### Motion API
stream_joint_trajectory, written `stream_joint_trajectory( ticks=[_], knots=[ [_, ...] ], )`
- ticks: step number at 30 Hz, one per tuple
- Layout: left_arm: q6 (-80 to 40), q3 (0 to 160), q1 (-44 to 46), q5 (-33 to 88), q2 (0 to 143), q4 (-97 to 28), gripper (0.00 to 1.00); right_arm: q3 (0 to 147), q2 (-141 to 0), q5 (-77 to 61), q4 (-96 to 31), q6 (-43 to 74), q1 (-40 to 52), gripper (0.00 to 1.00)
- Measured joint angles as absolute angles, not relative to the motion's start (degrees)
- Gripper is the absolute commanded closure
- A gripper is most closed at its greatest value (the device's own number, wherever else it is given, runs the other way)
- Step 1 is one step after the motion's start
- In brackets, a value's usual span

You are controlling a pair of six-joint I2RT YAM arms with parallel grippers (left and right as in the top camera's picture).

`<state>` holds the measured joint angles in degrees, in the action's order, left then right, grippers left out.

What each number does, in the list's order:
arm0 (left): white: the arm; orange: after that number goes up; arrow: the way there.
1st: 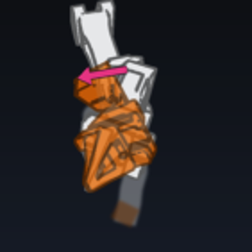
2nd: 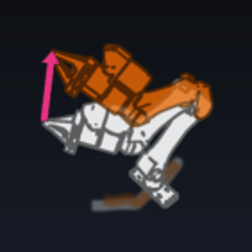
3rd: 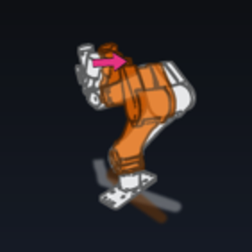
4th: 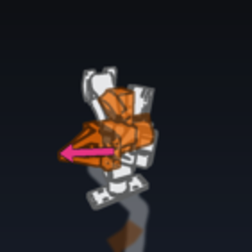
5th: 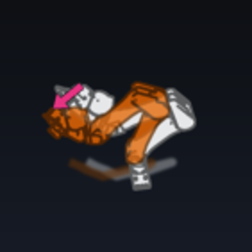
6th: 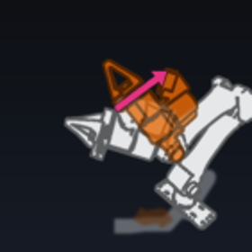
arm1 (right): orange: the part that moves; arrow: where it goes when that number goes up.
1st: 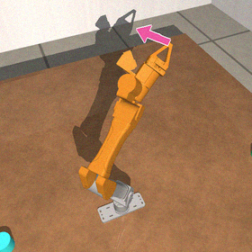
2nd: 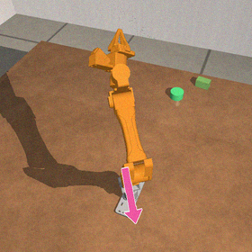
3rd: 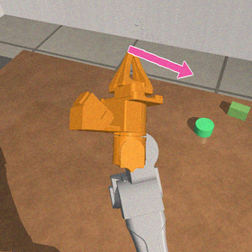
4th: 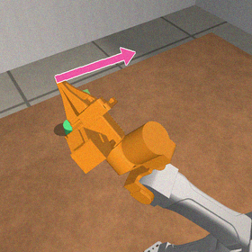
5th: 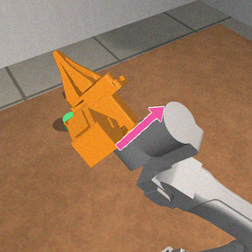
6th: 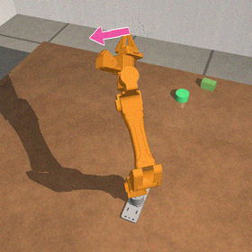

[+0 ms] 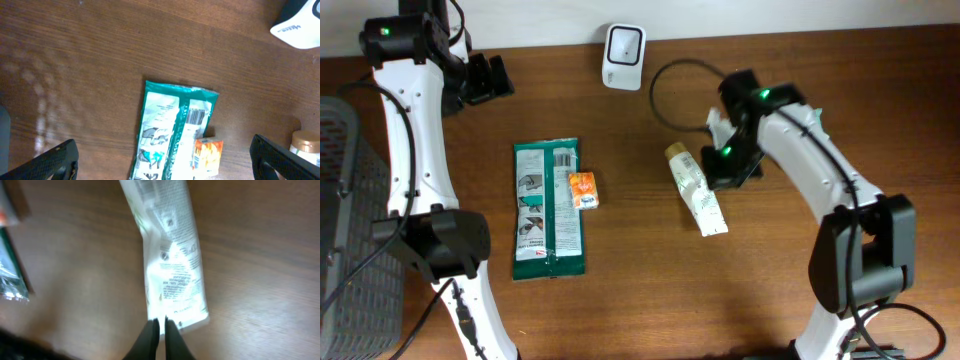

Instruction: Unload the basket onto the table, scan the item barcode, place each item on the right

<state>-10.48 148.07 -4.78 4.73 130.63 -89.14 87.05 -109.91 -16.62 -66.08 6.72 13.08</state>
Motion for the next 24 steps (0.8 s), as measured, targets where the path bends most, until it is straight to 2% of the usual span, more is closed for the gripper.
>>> stream_joint_trajectory(
  ticks=[3,6,10,14,21,22,23,24],
  knots=[
    [-10.48,148.07,-4.78,4.75,130.78,-89.25,0.01,79.4,-109.95,-16.36,-57.36,9.61,13.96,0.96],
    [-10.48,148.07,-4.78,4.75,130.78,-89.3,0.01,77.23,-109.93,-15.68,-55.0,10.66,13.96,0.96],
    [-10.48,148.07,-4.78,4.75,130.78,-89.3,0.01,77.25,-110.5,-14.9,-55.0,10.96,15.14,0.96],
    [-10.48,148.07,-4.78,4.78,130.78,-89.34,0.01,78.7,-118.1,-15.94,-57.3,11.44,23.51,0.96],
    [-10.5,148.07,-4.78,4.78,130.78,-89.27,0.01,81.87,-119.13,-15.73,-60.51,10.04,22.48,0.95],
    [-10.5,148.07,-4.78,4.78,130.78,-89.3,0.01,85.01,-119.04,-15.53,-63.16,8.34,22.41,0.88],
    [-10.48,148.07,-4.78,4.75,130.78,-89.23,0.01,88.2,-118.78,-15.46,-65.14,6.72,22.26,0.7],
    [-10.5,148.07,-4.78,4.75,130.78,-89.23,0.01,91.96,-118.34,-15.44,-68.38,4.29,21.71,0.57]
  ],
)
